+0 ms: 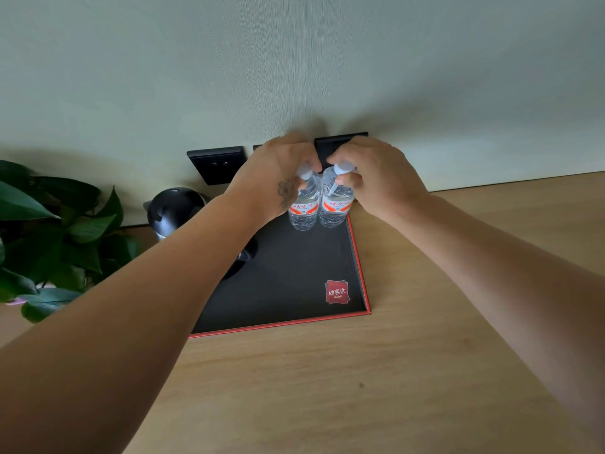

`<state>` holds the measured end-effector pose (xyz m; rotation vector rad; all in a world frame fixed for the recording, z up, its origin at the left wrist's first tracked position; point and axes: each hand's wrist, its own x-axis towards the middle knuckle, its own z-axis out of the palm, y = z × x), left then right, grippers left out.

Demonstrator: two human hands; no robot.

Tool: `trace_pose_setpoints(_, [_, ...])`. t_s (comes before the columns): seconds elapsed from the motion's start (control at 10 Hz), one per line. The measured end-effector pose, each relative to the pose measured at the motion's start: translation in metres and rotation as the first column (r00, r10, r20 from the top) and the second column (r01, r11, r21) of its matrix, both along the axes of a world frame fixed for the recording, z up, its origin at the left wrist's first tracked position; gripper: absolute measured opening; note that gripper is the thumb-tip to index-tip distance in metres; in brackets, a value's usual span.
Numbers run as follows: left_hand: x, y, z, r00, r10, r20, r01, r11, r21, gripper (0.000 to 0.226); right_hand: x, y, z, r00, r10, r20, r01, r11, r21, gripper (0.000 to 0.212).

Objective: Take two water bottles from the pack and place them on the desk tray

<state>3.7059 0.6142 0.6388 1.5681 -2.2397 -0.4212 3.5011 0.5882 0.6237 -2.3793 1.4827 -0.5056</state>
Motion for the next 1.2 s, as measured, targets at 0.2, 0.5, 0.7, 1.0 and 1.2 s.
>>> trace_pose_setpoints(0.2, [-0.001,-0.006,-0.004,0.997,0.052,-0.057,-0.050,0.998,0.045,0.040,0.002,-0.009,0.007,0.998,0.013,-0.064,-0.008,0.998,0.069,0.032])
trace_pose_setpoints(0.5, [-0.004,-0.002,-0.001,0.999,0.028,-0.016,-0.028,0.999,-0.016,0.040,-0.003,-0.009,0.003,1.000,-0.020,-0.018,0.021,0.998,0.055,0.022])
trace_pose_setpoints(0.7, [0.000,0.001,-0.007,0.995,0.077,-0.063,-0.079,0.996,-0.029,0.035,-0.004,-0.007,0.004,1.000,0.005,-0.014,-0.004,0.998,0.061,0.018])
trace_pose_setpoints(1.0, [0.003,0.006,-0.008,0.994,0.057,-0.098,-0.058,0.998,-0.012,0.036,-0.009,-0.003,0.004,1.000,0.012,0.015,-0.013,0.998,0.054,0.028])
trace_pose_setpoints(1.2, [0.007,0.013,-0.002,0.993,0.093,-0.067,-0.101,0.986,-0.131,0.030,-0.016,0.008,0.006,1.000,0.000,-0.021,-0.001,0.998,-0.068,0.030])
